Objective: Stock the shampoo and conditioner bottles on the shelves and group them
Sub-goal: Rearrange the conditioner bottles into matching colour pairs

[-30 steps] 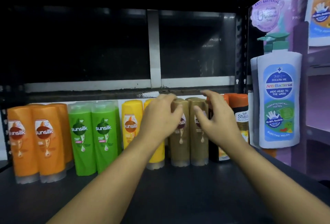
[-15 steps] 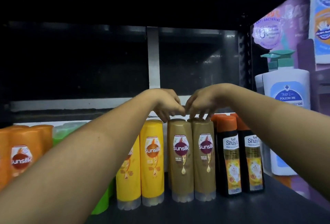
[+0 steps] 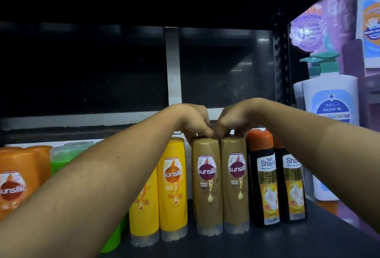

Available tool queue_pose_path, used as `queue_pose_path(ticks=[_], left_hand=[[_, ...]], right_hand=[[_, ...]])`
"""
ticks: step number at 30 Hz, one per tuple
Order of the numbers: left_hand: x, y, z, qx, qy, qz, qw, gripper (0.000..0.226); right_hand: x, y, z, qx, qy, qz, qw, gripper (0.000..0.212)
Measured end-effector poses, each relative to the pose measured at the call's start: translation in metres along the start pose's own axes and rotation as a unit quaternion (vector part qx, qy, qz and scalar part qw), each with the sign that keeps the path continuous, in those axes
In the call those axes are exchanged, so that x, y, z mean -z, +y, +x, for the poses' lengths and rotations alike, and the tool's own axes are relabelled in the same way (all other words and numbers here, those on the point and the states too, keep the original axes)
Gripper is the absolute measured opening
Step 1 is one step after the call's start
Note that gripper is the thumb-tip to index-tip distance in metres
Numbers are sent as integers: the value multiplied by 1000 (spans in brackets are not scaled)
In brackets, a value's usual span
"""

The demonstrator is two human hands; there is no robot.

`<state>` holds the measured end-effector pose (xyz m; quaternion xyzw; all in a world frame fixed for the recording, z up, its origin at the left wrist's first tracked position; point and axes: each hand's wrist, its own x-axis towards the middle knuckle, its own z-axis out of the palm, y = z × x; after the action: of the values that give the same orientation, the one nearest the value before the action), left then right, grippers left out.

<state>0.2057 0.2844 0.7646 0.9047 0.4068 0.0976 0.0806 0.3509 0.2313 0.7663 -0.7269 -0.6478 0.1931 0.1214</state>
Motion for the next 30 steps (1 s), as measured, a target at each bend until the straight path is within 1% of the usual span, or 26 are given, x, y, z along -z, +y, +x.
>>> queue_pose_path(ticks=[6, 8, 10, 13, 17, 19, 21, 26, 28, 30], left_hand=[[-2, -4, 2, -21, 14, -3, 1000, 24], [-4, -5, 3, -24, 21, -4, 999, 23], [-5, -6, 4, -26, 26, -3, 999, 24], [-7, -8, 2, -29, 38, -14, 999, 25], [2, -13, -16, -53, 77, -16, 996, 25], [11, -16, -34, -60, 79, 3, 995, 25], [21, -20, -53, -55, 71, 28, 996, 25], [40, -41, -95, -6, 44, 123, 991, 27], [42, -49, -110, 15, 36, 158, 987, 32], [41, -56, -121, 33, 32, 167, 985, 38]], right_hand=[[-1, 5, -3, 1, 26, 4, 1000, 29], [-2, 4, -3, -1, 29, -4, 1000, 30], [-3, 3, -3, -4, 33, -16, 999, 33], [-5, 0, -7, 10, 65, -67, 996, 34], [-5, -6, -19, 53, 131, -155, 978, 33], [-4, -13, -33, 88, 171, -199, 961, 32], [-6, -24, -51, 132, 190, -209, 950, 32], [-18, -63, -85, 235, 177, -159, 942, 34], [-28, -76, -84, 246, 178, -174, 937, 34], [-40, -86, -78, 242, 178, -192, 934, 39]])
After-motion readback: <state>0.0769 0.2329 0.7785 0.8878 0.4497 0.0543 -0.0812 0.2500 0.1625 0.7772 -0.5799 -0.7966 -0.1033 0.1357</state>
